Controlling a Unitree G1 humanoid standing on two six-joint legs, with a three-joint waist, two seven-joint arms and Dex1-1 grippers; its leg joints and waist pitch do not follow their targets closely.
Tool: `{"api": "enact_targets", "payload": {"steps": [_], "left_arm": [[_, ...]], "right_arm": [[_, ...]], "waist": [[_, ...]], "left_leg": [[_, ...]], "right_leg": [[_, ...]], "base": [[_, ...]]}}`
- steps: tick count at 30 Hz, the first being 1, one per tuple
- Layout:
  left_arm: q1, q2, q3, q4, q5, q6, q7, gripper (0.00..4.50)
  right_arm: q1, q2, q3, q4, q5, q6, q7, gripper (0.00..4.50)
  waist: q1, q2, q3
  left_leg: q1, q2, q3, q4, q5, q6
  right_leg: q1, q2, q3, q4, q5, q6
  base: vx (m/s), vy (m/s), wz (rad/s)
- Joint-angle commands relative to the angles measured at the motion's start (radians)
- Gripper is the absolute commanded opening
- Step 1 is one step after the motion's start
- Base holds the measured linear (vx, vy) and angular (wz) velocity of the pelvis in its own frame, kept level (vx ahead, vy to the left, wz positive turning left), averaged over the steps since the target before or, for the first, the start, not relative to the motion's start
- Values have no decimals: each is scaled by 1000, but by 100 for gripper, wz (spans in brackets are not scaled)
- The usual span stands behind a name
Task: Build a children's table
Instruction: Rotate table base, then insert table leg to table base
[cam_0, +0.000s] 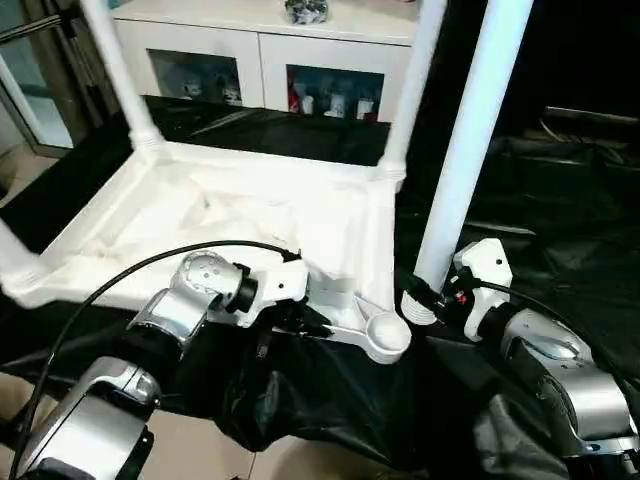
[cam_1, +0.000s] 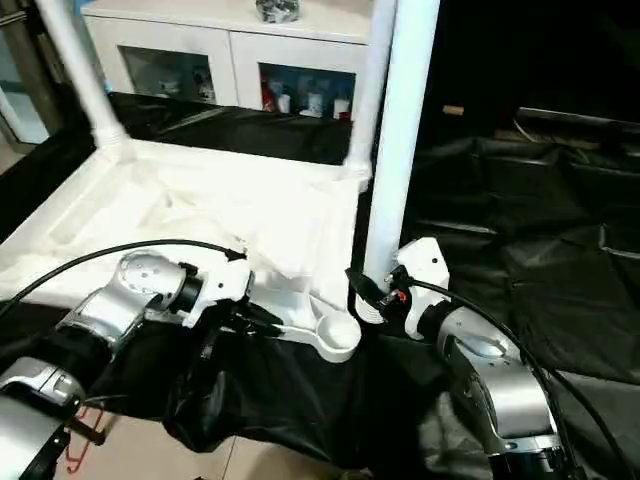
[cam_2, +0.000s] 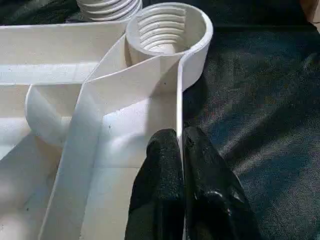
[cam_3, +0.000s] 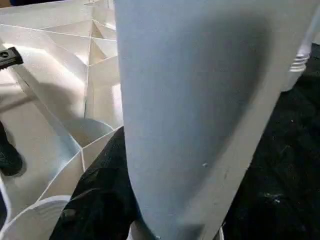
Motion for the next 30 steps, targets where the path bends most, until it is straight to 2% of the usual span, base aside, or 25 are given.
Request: {"api": "enact_targets", "payload": {"steps": [1, 2, 5, 6, 7, 8, 9, 10, 11, 12, 13, 14, 15, 16, 17, 21, 25, 28, 30], "left_arm": [[-2, 15, -12, 25, 36, 0, 1, 1], [0, 21, -18, 23, 50, 8, 6, 0], [6, 24, -17, 8, 70, 50, 54, 0], [7, 19, -10, 0, 74, 83, 87, 0], [7, 17, -7, -2, 75, 93, 97, 0], [9, -4, 19, -18, 68, 152, 169, 0], [10, -9, 26, -22, 64, 165, 182, 0], [14, -29, 50, -43, 46, 212, 224, 0], [17, -38, 60, -53, 38, 233, 237, 0], [17, -38, 60, -53, 38, 233, 237, 0], [26, -55, 75, -90, 29, 301, 267, 0], [33, -60, 77, -108, 32, 327, 282, 0], [39, -64, 77, -121, 36, 343, 294, 0], [43, -66, 78, -130, 36, 348, 299, 0], [48, -69, 78, -140, 37, 353, 304, 0], [65, -71, 70, -175, 41, 366, 308, 0], [73, -66, 55, -195, 61, 356, 319, 0], [72, -63, 51, -201, 62, 347, 318, 0], [70, -62, 49, -201, 64, 343, 315, 0]], "right_arm": [[-16, -3, -2, 3, 15, 8, 9, 188], [-26, 1, -1, 8, 21, 15, 11, 188], [-48, 10, -3, 18, 28, 25, 8, 188], [-59, 19, -10, 23, 37, 37, 1, 188], [-62, 22, -12, 25, 40, 40, -1, 188], [-82, 39, -24, 33, 61, 65, -10, 188], [-86, 42, -26, 35, 64, 70, -12, 188], [-99, 49, -28, 43, 72, 85, -13, 188], [-104, 50, -26, 46, 72, 90, -12, 188], [-104, 50, -26, 46, 72, 90, -12, 188], [-118, 46, -10, 60, 67, 100, 4, 188], [-127, 44, -3, 71, 66, 107, 10, 188], [-135, 44, 1, 81, 66, 113, 15, 188], [-141, 45, 2, 88, 65, 114, 17, 188], [-147, 47, 4, 97, 63, 114, 19, 188], [-183, 53, 10, 149, 52, 113, 28, 188], [-226, 61, 18, 228, 37, 84, 36, 188], [-255, 66, 13, 277, 42, 84, 42, 188], [-262, 66, 14, 289, 42, 85, 47, 188]], "waist": [[6, -4, -59], [6, 1, -59], [3, -2, -57], [3, 4, -56], [1, 1, -55], [1, -6, -54], [1, -3, -55], [4, -3, -54], [0, -4, -54], [0, -4, -54], [-3, -13, -56], [-3, -8, -57], [-7, -13, -58], [-11, -11, -59], [-11, -10, -59], [-10, -11, -59], [-13, -15, -59], [-11, -13, -59], [-11, -14, -58]], "left_leg": [[-5, 59, -19, -84, -105, 48], [-4, 60, -20, -85, -112, 45], [-3, 60, -20, -87, -130, 35], [-1, 61, -20, -87, -133, 31], [-1, 60, -20, -88, -144, 27], [0, 60, -19, -88, -149, 23], [-1, 59, -20, -87, -148, 21], [1, 59, -20, -87, -151, 21], [-6, 58, -21, -87, -145, 21], [-6, 58, -21, -87, -145, 21], [-8, 58, -20, -86, -135, 28], [-9, 57, -22, -85, -119, 33], [-10, 57, -21, -83, -114, 37], [-14, 56, -23, -83, -97, 44], [-10, 55, -20, -81, -94, 49], [-10, 58, -20, -82, -78, 59], [-9, 58, -18, -81, -87, 58], [-7, 58, -18, -82, -88, 57], [-10, 58, -18, -83, -83, 58]], "right_leg": [[62, -91, 54, -70, -185, -241], [61, -91, 54, -71, -201, -239], [59, -89, 54, -73, -234, -233], [58, -90, 54, -73, -239, -236], [56, -88, 53, -76, -262, -232], [55, -88, 54, -78, -282, -224], [57, -88, 53, -76, -287, -227], [55, -89, 53, -82, -316, -215], [60, -88, 52, -78, -315, -217], [60, -88, 52, -78, -315, -217], [59, -88, 52, -81, -311, -209], [60, -88, 51, -79, -294, -212], [60, -88, 51, -78, -284, -214], [63, -88, 50, -75, -266, -221], [59, -86, 50, -77, -264, -221], [58, -85, 49, -74, -235, -231], [57, -87, 49, -74, -241, -235], [55, -87, 49, -75, -251, -234], [58, -86, 49, -74, -241, -230]], "base": [[0, 0, 0], [0, 0, 0], [0, 0, 0], [0, 0, 0], [0, 0, 0], [0, 0, 0], [0, 0, 0], [0, 0, 0], [0, 0, 0], [0, 0, 0], [0, 0, 0], [0, 0, 0], [0, 0, 0], [0, 0, 0], [0, 0, 0], [0, 0, 0], [0, 0, 0], [0, 0, 0], [0, 0, 0]]}}
